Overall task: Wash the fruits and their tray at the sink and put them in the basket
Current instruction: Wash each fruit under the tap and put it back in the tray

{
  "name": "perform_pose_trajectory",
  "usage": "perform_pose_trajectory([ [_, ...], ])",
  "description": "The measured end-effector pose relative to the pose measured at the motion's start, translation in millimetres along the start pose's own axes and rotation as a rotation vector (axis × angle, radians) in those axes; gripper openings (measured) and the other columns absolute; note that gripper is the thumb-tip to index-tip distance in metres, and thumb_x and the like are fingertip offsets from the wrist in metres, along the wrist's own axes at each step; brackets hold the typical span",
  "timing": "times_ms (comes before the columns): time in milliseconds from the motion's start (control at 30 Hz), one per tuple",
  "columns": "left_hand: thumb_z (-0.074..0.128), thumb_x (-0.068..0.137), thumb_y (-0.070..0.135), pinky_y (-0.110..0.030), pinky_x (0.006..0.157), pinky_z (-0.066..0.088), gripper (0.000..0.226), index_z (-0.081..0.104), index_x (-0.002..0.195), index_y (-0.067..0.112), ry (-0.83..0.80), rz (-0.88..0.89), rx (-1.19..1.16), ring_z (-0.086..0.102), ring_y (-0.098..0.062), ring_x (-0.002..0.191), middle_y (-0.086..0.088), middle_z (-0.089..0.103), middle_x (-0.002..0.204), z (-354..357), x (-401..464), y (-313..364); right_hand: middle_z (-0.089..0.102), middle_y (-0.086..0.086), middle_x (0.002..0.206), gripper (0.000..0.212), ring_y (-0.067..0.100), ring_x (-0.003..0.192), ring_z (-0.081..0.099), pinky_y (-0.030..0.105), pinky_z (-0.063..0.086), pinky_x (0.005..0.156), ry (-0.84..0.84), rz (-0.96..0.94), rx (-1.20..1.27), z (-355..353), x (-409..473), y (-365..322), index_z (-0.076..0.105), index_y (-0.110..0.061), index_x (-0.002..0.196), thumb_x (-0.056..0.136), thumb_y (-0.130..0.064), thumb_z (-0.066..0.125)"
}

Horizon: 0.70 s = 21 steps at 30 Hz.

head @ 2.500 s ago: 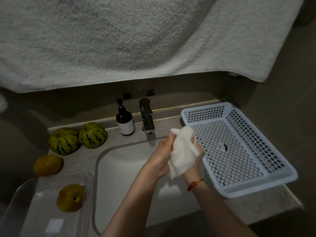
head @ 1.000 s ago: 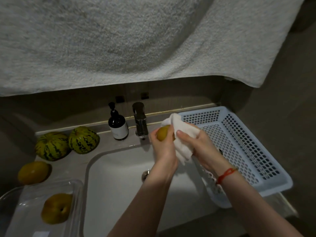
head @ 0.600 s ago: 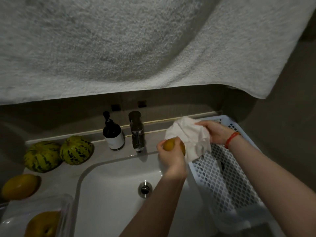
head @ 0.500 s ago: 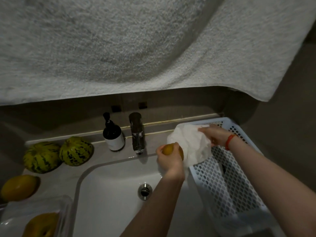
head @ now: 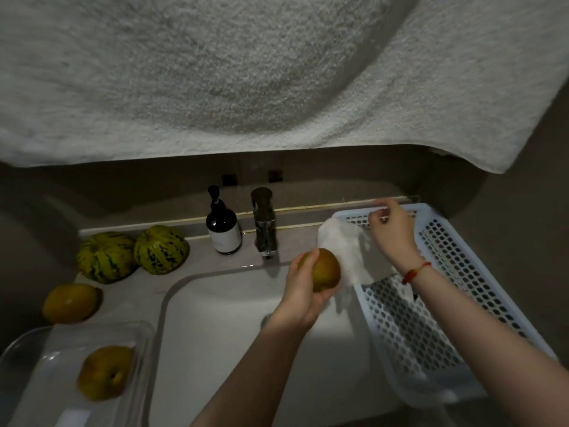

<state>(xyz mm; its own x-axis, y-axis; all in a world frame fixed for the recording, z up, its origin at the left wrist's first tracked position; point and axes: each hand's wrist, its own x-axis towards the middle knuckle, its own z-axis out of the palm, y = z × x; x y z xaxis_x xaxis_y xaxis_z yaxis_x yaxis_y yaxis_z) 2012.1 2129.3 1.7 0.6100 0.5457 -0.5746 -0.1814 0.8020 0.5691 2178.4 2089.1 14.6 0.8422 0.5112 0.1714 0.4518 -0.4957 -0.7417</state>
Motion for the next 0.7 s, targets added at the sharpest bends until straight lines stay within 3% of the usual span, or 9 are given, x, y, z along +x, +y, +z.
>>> perform_pose_trajectory([
  [100, 0.054, 0.094, 0.024, -0.046, 0.081, 0.052, 0.021, 0.048, 0.114, 0.022, -0.107, -0.020, 0.044, 0.049, -0.036, 0.116, -0.016, 0.042, 0.128, -13.5, -23.6, 17.7, 0.060, -0.005, 0.094, 0.013, 0.010, 0.083, 0.058, 0.026, 0.045, 0.071, -0.210, -0.041, 0.155, 3.1, -54.4, -27.8, 0.056, -0.029, 0.103, 0.096, -0.033, 0.046],
  [200, 0.053, 0.094, 0.023, -0.039, 0.081, 0.053, 0.024, 0.049, 0.117, 0.020, -0.148, 0.116, 0.186, 0.056, -0.029, 0.105, -0.013, 0.050, 0.120, -36.8, -40.0, 31.0, 0.060, -0.010, 0.092, 0.027, 0.010, 0.074, 0.062, 0.019, 0.044, 0.056, -0.567, 0.037, 0.192, 13.3, -100.2, -50.2, 0.049, -0.038, 0.108, 0.091, -0.055, 0.037],
  [300, 0.054, 0.093, 0.021, -0.030, 0.085, 0.052, 0.032, 0.048, 0.124, 0.016, -0.108, 0.298, 0.337, 0.056, -0.025, 0.107, -0.013, 0.054, 0.121, -72.2, -50.9, 41.5, 0.062, 0.001, 0.093, 0.036, 0.012, 0.063, 0.065, 0.018, 0.047, 0.050, -0.810, 0.088, 0.375, 41.1, -121.9, -64.3, 0.049, -0.032, 0.118, 0.089, -0.052, 0.039],
  [400, 0.051, 0.095, 0.020, -0.013, 0.067, 0.050, 0.028, 0.048, 0.122, 0.022, -0.051, 0.336, 0.471, 0.055, -0.017, 0.098, -0.005, 0.053, 0.114, -111.7, -57.6, 50.2, 0.060, 0.007, 0.106, 0.047, 0.014, 0.083, 0.067, 0.020, 0.054, 0.061, -0.971, 0.164, 0.561, 75.0, -137.0, -70.9, 0.049, -0.020, 0.124, 0.083, -0.042, 0.053],
  [467, 0.048, 0.096, 0.011, -0.014, 0.064, 0.049, 0.026, 0.049, 0.119, 0.022, 0.020, 0.284, 0.487, 0.055, -0.017, 0.094, -0.005, 0.052, 0.113, -135.9, -60.0, 52.5, 0.056, 0.011, 0.115, 0.040, 0.018, 0.094, 0.064, 0.021, 0.055, 0.067, -1.038, 0.170, 0.556, 97.8, -150.9, -71.6, 0.047, -0.019, 0.123, 0.086, -0.031, 0.058],
  [533, 0.045, 0.095, -0.001, -0.022, 0.072, 0.049, 0.031, 0.052, 0.116, 0.021, 0.087, 0.252, 0.467, 0.055, -0.024, 0.099, -0.011, 0.050, 0.118, -154.1, -61.2, 52.5, 0.055, 0.013, 0.116, 0.038, 0.016, 0.092, 0.063, 0.019, 0.055, 0.066, -1.056, 0.112, 0.464, 114.8, -163.6, -70.8, 0.046, -0.018, 0.125, 0.089, -0.024, 0.059],
  [633, 0.046, 0.091, -0.008, -0.030, 0.083, 0.048, 0.037, 0.055, 0.115, 0.019, 0.151, 0.307, 0.479, 0.052, -0.029, 0.107, -0.014, 0.048, 0.121, -174.8, -71.1, 54.5, 0.054, 0.012, 0.117, 0.044, 0.014, 0.094, 0.061, 0.021, 0.057, 0.070, -1.069, 0.063, 0.417, 129.2, -175.0, -81.7, 0.046, -0.017, 0.127, 0.087, -0.020, 0.063],
  [700, 0.048, 0.090, -0.009, -0.030, 0.086, 0.047, 0.038, 0.055, 0.116, 0.018, 0.163, 0.373, 0.517, 0.052, -0.028, 0.110, -0.014, 0.050, 0.125, -183.3, -83.2, 60.0, 0.052, 0.007, 0.119, 0.046, 0.013, 0.103, 0.056, 0.028, 0.056, 0.081, -1.045, -0.043, 0.373, 133.6, -178.6, -94.5, 0.047, -0.017, 0.126, 0.085, -0.014, 0.066],
])
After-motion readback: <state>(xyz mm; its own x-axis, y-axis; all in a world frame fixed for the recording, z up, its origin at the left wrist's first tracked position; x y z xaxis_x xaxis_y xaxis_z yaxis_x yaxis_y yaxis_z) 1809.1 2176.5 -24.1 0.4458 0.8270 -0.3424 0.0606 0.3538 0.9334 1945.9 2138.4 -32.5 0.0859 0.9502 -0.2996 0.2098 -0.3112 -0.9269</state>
